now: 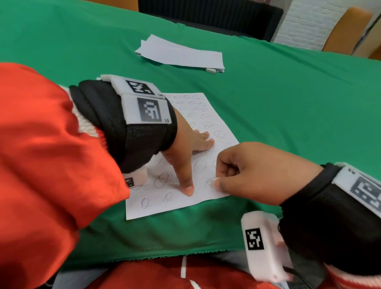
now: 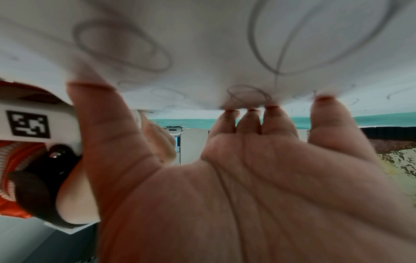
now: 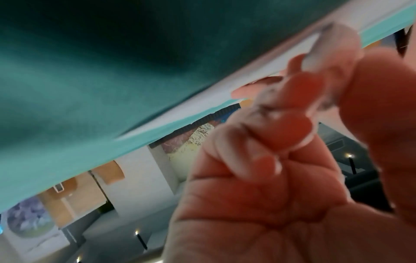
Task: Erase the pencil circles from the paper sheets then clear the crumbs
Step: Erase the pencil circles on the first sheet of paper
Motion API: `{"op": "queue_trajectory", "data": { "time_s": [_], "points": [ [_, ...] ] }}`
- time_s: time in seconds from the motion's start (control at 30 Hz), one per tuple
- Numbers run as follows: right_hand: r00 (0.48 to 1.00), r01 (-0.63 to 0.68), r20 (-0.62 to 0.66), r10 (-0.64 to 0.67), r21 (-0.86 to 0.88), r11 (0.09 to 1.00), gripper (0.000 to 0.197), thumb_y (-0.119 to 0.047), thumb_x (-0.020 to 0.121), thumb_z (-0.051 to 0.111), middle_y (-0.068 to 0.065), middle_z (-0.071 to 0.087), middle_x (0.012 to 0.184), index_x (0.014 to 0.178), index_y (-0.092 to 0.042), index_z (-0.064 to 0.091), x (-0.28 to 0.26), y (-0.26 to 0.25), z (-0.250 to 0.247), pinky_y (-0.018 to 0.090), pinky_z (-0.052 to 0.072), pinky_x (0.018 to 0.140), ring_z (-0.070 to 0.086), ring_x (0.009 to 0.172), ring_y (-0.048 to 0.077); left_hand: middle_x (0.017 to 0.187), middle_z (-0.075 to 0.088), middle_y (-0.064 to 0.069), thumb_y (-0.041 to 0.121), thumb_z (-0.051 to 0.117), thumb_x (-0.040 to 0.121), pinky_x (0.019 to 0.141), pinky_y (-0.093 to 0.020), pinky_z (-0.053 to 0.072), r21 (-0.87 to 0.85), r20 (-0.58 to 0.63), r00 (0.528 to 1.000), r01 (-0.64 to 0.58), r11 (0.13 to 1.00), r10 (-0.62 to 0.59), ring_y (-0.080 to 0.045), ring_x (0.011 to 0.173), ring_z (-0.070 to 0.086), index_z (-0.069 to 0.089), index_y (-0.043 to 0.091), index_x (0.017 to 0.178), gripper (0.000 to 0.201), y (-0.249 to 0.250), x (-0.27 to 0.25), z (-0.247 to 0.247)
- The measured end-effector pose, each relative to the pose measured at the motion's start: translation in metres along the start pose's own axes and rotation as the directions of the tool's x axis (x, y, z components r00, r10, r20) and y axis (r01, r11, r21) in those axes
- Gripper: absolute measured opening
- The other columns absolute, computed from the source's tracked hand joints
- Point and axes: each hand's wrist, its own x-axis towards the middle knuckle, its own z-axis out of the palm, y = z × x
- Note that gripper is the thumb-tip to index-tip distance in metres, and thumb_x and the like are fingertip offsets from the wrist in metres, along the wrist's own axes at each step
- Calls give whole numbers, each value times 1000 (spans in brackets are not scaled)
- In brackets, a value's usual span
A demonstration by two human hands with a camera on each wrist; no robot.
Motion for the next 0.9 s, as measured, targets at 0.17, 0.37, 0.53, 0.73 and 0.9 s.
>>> {"op": "queue_trajectory", "data": {
  "time_s": [0.17,0.37,0.53,0.73,0.9],
  "points": [
    [995,-66,-69,67,12,998,19,-28,82,60,-7,53,61,66,-19,54,6,3,-2,24,36,53,46,57,6,154,-24,13,63,68,69,119,-38,0,12,-8,1000,-1,1000,2,-8,145,-8,-22,28,147,124,-1,1,0],
    [1000,-2,-31,2,-4,1000,18,-29,81,59,-8,53,63,67,-20,54,4,-6,3,22,38,54,48,59,4,155,-23,12,62,69,68,116,-34,0,1,-16,1000,-7,1000,7,-8,145,-9,-21,29,147,124,-1,2,1],
    [1000,-4,-25,4,20,1000,19,-29,81,60,-8,53,62,66,-20,54,7,-6,2,22,35,53,47,57,5,155,-22,12,62,69,67,117,-36,1,-7,-29,999,-21,1000,21,-10,145,-7,-17,31,148,123,-2,2,1],
    [992,-83,-97,83,6,997,19,-30,84,60,-7,51,59,69,-18,55,6,4,-2,20,32,50,43,54,3,155,-21,13,68,64,69,118,-37,3,22,-47,999,2,1000,-1,-10,146,-3,-19,29,148,121,0,1,2],
    [991,-98,-86,105,82,992,19,-32,83,61,-8,50,56,70,-19,57,2,15,-2,18,32,50,42,51,2,155,-22,15,68,61,72,117,-36,5,42,-35,999,11,999,-9,-9,146,-2,-19,30,148,116,3,-3,-2]
  ]
}}
